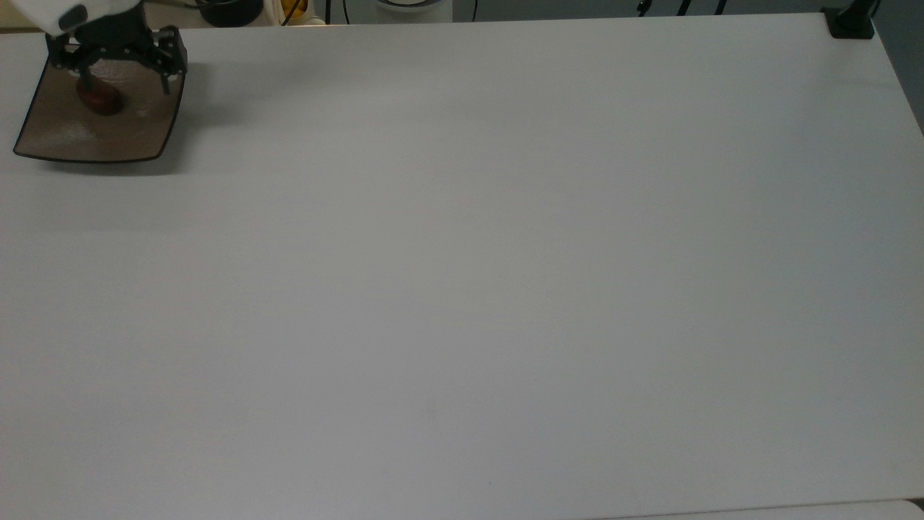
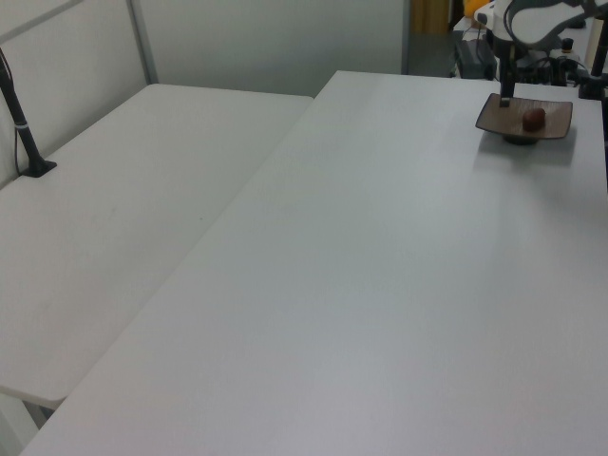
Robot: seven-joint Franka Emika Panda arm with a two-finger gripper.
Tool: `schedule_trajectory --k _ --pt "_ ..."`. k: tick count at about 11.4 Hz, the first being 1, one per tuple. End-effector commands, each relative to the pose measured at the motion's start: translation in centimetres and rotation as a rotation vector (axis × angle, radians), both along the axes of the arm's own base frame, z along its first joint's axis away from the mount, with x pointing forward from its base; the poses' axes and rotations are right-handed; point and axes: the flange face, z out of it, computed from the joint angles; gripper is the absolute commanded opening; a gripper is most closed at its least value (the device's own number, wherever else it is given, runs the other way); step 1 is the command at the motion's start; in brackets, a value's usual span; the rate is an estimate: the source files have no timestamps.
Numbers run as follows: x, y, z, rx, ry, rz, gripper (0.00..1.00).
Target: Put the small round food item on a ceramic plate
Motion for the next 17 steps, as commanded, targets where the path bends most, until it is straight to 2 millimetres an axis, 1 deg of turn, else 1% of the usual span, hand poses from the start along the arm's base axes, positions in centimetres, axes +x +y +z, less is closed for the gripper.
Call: schedule_trajectory --k 1,2,3,4,5,6,7,9,10,13,15,17 --pt "-3.1 2.4 8.2 0.196 -0.025 -0.115 1.00" --pt "-2.9 3.5 10.7 0.238 -0.003 -0.124 1.00" --pt "-2.6 4.8 13.0 0.267 0.003 -0.176 1.00" --pt "-2.1 6.6 13.9 0.276 0.001 -0.230 1.00" --pt "-1.1 9.9 14.5 0.276 0.004 -0.258 1.00" --pt "-0.3 13.4 14.6 0.271 0.001 -0.283 1.00" --pt "0.6 16.9 14.3 0.266 0.007 -0.276 1.00" --pt "1.3 22.2 14.1 0.262 0.006 -0.283 1.00" --pt "1.6 23.8 13.5 0.258 0.015 -0.269 1.00" --pt "3.1 26.8 11.4 0.252 0.009 -0.228 1.00" --pt "3.9 27.0 10.9 0.249 -0.030 -0.238 1.00" --pt "3.9 26.9 10.3 0.233 -0.041 -0.231 1.00"
